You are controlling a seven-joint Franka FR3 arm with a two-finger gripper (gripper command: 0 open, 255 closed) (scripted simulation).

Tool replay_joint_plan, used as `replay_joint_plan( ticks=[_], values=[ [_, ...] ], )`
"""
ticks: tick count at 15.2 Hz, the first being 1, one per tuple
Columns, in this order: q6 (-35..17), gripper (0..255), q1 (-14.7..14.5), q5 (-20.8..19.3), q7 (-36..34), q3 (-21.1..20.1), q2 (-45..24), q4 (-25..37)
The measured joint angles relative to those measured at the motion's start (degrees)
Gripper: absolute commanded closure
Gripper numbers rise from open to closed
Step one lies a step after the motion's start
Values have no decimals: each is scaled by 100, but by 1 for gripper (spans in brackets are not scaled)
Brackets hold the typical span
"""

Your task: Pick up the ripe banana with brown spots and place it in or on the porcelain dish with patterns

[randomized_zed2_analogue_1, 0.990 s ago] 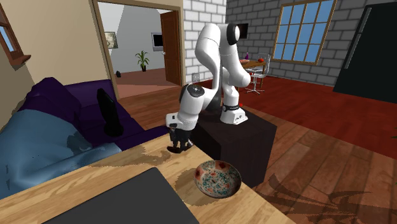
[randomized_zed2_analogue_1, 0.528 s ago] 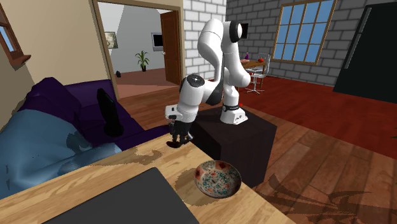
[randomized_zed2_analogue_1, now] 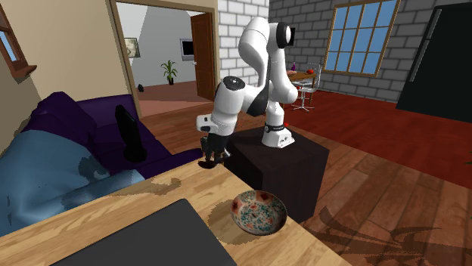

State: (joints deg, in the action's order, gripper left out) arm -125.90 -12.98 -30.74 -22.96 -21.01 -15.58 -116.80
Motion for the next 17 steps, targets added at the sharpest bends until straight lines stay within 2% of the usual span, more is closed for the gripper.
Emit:
replay_joint_plan(
  ticks=[7,17],
  values=[
    [617,255,-609,36,-640,-290,-334,637],
    [1679,255,-1761,-113,-1555,-527,-1448,2329]
  ],
)
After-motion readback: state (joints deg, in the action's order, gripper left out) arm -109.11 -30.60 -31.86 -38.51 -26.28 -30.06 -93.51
